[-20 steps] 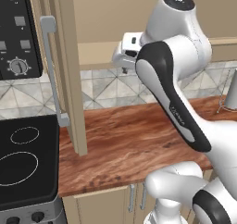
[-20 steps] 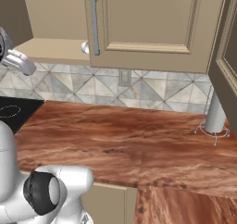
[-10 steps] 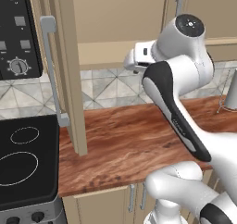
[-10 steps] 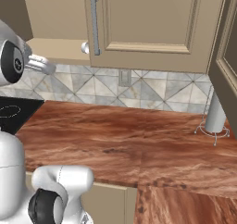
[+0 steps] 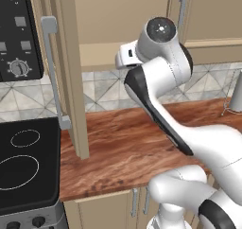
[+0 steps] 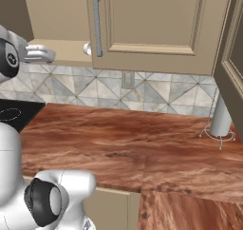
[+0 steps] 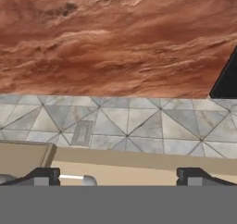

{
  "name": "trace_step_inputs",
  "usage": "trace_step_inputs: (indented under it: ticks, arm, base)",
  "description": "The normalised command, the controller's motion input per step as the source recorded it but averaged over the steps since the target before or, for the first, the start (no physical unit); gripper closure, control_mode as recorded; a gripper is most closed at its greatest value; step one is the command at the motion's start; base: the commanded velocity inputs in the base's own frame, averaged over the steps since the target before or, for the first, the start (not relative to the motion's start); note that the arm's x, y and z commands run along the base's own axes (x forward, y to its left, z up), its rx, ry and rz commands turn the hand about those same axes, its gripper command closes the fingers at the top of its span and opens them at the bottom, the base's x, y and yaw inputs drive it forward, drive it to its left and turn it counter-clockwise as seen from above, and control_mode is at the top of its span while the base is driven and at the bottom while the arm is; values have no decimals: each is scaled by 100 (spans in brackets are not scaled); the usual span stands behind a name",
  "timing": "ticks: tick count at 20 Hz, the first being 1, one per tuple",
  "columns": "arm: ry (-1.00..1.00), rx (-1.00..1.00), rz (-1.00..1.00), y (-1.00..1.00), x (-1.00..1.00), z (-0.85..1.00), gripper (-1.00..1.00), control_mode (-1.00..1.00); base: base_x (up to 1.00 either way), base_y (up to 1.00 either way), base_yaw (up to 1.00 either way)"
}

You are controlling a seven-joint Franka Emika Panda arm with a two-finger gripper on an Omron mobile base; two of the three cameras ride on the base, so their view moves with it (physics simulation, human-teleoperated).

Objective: Open the cabinet and move the ladle to the pot. Then close the cabinet.

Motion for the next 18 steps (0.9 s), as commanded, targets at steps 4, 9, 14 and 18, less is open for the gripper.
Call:
trace_step_inputs:
  ticks: [4,9,14,18]
  arm:
    - [0,-6,0,2,54,11,-100,-100]
    - [0,1,0,0,54,0,-100,-100]
    - [0,1,0,-2,50,0,-100,-100]
    - [-7,0,0,-17,39,0,-100,-100]
  base:
    - [0,0,0]
    - [0,0,0]
    - [0,0,0]
    - [0,0,0]
